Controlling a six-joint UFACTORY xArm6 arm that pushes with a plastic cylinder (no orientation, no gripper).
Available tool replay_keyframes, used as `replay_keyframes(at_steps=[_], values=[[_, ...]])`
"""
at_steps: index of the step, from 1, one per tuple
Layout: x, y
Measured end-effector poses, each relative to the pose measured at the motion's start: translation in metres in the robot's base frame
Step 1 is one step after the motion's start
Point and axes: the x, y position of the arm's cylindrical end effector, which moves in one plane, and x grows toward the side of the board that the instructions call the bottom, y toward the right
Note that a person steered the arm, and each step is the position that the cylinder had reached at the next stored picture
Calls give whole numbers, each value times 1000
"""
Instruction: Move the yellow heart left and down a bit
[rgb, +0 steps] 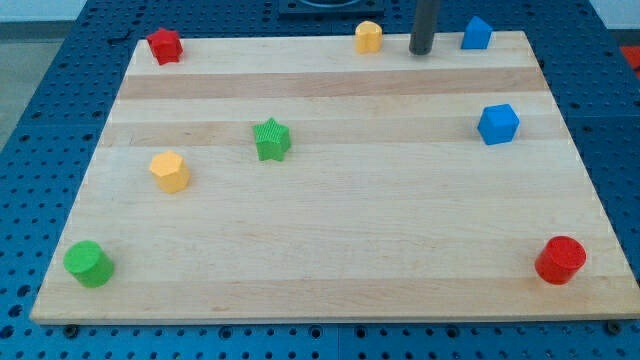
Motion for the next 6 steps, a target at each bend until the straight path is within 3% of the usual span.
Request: replay_keyframes(at_steps=[1, 4, 6], values=[[-20, -11], [-18, -195], [-17, -134]])
